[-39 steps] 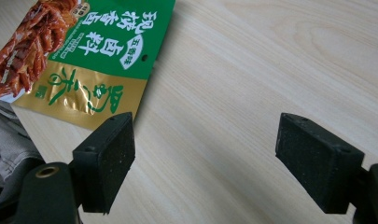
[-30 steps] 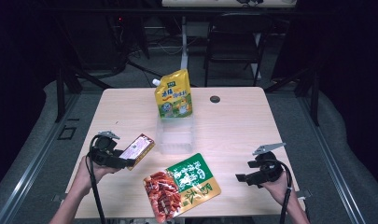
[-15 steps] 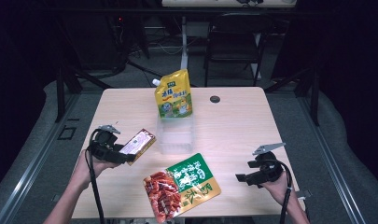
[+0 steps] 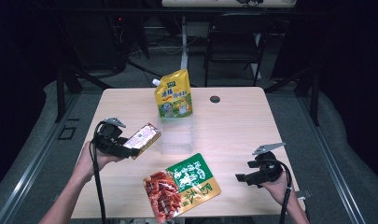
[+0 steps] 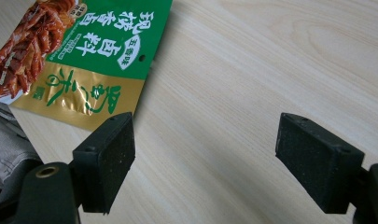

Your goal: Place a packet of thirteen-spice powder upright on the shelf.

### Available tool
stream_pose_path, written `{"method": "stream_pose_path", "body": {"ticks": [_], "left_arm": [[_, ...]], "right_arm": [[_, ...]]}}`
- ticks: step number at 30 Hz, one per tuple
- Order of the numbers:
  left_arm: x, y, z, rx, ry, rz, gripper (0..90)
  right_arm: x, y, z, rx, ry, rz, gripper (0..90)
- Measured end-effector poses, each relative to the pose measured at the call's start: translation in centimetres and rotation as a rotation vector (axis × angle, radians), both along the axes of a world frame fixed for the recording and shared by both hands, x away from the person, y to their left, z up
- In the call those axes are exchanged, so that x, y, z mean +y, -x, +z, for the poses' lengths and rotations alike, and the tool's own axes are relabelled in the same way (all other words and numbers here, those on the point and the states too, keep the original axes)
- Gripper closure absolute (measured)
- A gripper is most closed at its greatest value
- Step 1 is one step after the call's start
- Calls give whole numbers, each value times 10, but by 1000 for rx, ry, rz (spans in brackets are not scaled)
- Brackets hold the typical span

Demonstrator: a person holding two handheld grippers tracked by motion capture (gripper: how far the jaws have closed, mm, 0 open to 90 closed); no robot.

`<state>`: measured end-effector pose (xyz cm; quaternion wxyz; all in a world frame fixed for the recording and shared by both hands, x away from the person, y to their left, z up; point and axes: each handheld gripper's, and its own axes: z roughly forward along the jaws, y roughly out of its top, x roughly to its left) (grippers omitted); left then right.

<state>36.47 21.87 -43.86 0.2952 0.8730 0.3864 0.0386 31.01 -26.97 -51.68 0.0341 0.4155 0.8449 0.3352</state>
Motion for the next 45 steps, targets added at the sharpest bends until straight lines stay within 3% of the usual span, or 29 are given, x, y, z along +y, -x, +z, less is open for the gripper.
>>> {"method": "stream_pose_path", "body": {"ticks": [7, 19, 31, 45], "left_arm": [[-13, -6, 8, -5, -10, -42, 326], [-36, -20, 15, -2, -70, -96, 326], [-56, -35, 17, 63, -127, -141, 326], [-74, -44, 10, 136, -141, -161, 324]], "right_arm": [[0, 0, 0, 0, -1, 0, 192], [2, -1, 0, 2, -10, 5, 193], [2, -1, 0, 2, 3, 6, 193], [4, -1, 0, -2, -8, 9, 193]]}}
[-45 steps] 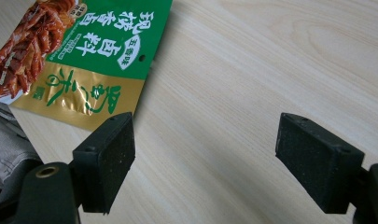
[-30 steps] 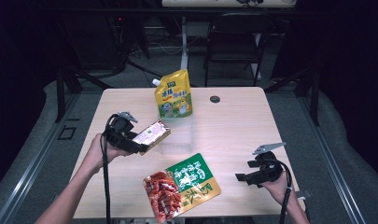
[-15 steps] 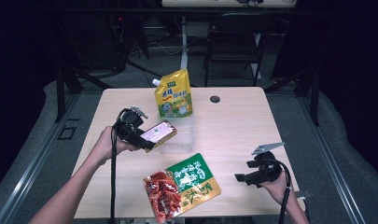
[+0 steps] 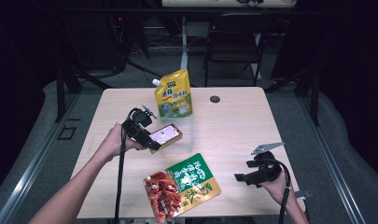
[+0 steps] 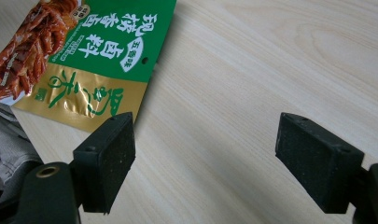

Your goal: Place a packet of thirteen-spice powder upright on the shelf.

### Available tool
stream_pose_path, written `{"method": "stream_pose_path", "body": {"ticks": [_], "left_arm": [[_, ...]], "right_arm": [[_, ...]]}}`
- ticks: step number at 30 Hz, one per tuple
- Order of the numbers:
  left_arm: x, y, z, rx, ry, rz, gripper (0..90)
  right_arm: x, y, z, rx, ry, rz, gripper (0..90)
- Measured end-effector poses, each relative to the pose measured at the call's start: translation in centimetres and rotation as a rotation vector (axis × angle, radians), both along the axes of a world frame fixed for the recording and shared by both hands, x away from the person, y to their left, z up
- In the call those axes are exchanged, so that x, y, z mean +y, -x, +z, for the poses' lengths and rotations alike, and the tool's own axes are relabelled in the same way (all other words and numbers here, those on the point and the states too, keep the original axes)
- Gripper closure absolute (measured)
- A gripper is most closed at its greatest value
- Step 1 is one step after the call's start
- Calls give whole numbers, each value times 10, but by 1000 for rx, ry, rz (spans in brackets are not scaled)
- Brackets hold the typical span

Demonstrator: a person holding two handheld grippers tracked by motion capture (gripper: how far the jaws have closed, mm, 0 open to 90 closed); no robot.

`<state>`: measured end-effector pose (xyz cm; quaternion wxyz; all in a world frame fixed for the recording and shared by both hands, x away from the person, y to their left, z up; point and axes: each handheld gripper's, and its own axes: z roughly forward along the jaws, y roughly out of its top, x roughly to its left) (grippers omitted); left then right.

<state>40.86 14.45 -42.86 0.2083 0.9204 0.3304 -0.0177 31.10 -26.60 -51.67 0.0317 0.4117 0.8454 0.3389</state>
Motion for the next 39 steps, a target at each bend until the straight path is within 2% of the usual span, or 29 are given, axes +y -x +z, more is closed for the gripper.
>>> {"method": "stream_pose_path", "body": {"ticks": [3, 10, 11, 18, 22, 23, 30, 39], "left_arm": [[-1, -4, -3, 29, -3, -4, 324], [-7, -8, -6, 56, -12, -9, 324], [-9, -10, -6, 69, -27, -16, 323], [-15, -16, -9, 98, -32, -11, 322], [-16, -17, -10, 97, -31, -8, 321], [-17, -19, -11, 109, -35, -10, 321], [-18, -23, -16, 123, -31, 2, 320], [-19, -25, -18, 95, -31, 6, 317]], "right_arm": [[1, 0, 0, 0, 9, 0, 193], [2, 0, 0, 6, 5, 2, 193], [3, 0, 0, 2, 4, -3, 193], [2, 0, -1, 3, 8, 3, 192], [2, 0, 0, 8, 2, 5, 192], [2, 0, 0, 6, 8, 3, 192], [2, 0, -1, 3, -1, -5, 191], [2, 0, -1, 4, 5, -1, 191]]}}
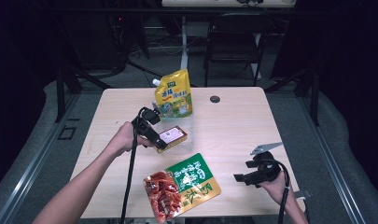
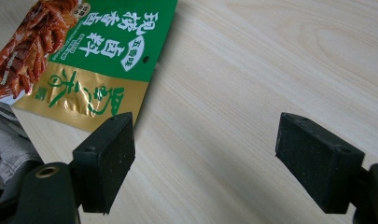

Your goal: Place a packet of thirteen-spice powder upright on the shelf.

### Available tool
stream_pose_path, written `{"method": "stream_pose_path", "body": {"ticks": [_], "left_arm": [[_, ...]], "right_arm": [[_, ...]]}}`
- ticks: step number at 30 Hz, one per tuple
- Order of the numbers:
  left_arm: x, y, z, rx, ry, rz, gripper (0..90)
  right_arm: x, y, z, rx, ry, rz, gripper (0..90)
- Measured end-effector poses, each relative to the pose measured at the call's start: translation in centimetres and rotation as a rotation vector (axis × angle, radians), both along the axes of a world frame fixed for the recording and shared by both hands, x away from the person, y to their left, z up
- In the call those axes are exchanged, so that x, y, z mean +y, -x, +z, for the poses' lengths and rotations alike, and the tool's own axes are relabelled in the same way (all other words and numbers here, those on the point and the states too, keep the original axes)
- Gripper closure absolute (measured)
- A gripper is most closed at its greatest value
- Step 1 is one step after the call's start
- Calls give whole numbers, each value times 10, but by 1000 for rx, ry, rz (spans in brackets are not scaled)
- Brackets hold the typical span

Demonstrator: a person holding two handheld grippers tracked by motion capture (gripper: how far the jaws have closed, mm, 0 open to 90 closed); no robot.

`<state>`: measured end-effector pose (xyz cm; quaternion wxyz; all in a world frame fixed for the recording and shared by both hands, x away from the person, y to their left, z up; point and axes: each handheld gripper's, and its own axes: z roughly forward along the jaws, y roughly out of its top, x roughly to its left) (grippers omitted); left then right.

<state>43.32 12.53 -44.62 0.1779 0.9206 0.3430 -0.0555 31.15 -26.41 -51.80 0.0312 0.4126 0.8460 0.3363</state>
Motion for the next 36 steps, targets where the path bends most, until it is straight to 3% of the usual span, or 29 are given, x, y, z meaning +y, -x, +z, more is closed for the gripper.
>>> {"method": "stream_pose_path", "body": {"ticks": [3, 9, 11, 17, 23, 28, 31, 36], "left_arm": [[-1, 0, 0, 2, -7, -5, 316], [-1, -1, 0, -8, 1, -14, 321], [-2, -1, 0, -4, 10, -18, 323], [-6, -3, 2, 9, 10, -26, 325], [-8, -9, 6, 34, 1, -19, 324], [-12, -11, 4, 87, -10, -29, 322], [-12, -12, 4, 97, -5, -20, 321], [-11, -18, 0, 117, 0, -2, 319]], "right_arm": [[0, 0, 1, 1, -1, 0, 190], [10, -5, 11, -49, -5, 2, 201], [19, -9, 17, -74, -20, 7, 205], [56, -26, 26, -133, 15, 65, 229], [85, -46, 35, -177, -1, 99, 247], [100, -55, 37, -199, 6, 97, 308], [102, -59, 38, -207, 12, 84, 338], [119, -71, 45, -257, -6, 59, 471]]}}
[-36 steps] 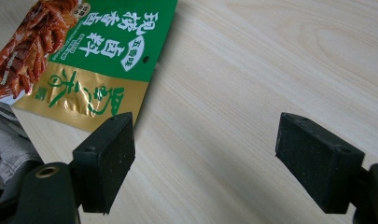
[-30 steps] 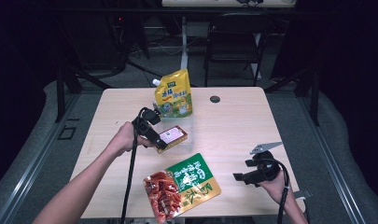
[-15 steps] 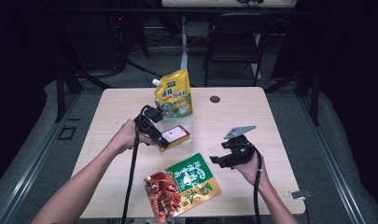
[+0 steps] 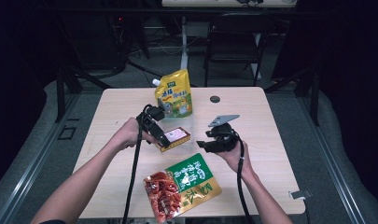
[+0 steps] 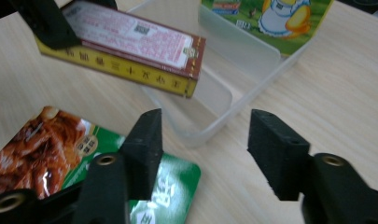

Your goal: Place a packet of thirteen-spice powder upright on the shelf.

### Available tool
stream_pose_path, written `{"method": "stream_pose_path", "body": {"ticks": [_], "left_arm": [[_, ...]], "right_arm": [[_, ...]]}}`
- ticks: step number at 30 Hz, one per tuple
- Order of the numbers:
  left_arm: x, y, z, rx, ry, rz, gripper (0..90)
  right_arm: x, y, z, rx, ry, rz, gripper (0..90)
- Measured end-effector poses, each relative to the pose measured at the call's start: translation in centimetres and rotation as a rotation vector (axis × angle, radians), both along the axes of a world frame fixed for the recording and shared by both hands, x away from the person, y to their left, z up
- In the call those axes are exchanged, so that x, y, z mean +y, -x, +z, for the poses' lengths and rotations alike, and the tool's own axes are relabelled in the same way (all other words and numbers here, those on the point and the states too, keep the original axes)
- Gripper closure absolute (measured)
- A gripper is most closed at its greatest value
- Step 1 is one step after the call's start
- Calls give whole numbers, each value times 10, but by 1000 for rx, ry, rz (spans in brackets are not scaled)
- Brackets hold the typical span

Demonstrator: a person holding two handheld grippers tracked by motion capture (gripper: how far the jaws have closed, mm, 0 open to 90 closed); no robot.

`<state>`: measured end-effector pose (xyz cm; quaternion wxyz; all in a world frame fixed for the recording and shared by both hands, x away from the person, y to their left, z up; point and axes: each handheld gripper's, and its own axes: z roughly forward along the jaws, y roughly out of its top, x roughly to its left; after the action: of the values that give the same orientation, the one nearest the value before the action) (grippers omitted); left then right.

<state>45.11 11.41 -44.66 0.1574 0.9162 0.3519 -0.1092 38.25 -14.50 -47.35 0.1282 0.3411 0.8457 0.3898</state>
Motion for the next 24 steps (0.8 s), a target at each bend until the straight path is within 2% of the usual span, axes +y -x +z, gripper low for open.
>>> {"method": "stream_pose_path", "body": {"ticks": [4, 9, 13, 17, 18, 24], "left_arm": [[0, -2, -2, 18, -2, 4, 319], [1, -3, -4, 19, 8, 6, 319], [2, -4, -4, 17, 11, 1, 318], [3, -4, -5, -1, 17, 8, 311], [5, -3, -5, -16, 20, 9, 308], [12, 0, -5, -42, 35, 7, 293]], "right_arm": [[14, -11, 0, -7, -11, -6, 542], [31, -20, -4, -10, 11, -14, 591], [41, -30, -7, -2, -4, -19, 639], [46, -34, -10, 22, 0, -5, 674], [46, -35, -12, 29, -4, -2, 676], [49, -39, -19, 68, -1, 0, 672]]}}
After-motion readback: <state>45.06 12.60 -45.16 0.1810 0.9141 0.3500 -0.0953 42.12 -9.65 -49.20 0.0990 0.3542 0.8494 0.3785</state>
